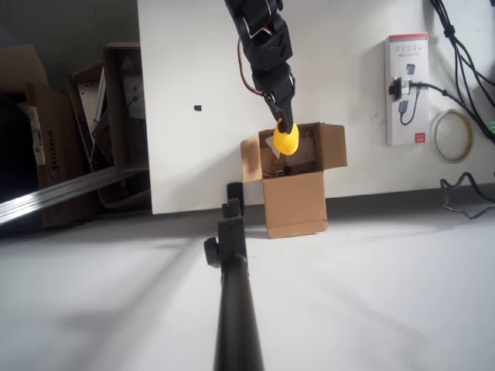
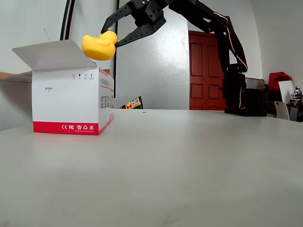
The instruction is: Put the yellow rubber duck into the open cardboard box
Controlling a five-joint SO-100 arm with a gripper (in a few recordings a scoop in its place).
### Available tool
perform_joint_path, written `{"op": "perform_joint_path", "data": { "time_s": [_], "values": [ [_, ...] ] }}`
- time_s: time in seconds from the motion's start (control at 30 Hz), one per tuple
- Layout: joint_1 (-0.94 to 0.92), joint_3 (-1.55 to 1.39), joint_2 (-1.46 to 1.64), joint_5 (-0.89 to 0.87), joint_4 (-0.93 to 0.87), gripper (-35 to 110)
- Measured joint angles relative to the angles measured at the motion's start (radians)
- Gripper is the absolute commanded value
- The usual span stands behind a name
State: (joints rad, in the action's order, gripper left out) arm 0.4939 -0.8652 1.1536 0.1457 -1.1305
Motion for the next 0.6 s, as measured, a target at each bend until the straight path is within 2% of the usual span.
{"op": "perform_joint_path", "data": {
  "time_s": [0.33, 0.6],
  "values": [
    [-0.002, 0.002, 0.000, -0.017, 0.000, 22],
    [-0.012, 0.002, 0.000, -0.018, 0.000, 21]
  ]
}}
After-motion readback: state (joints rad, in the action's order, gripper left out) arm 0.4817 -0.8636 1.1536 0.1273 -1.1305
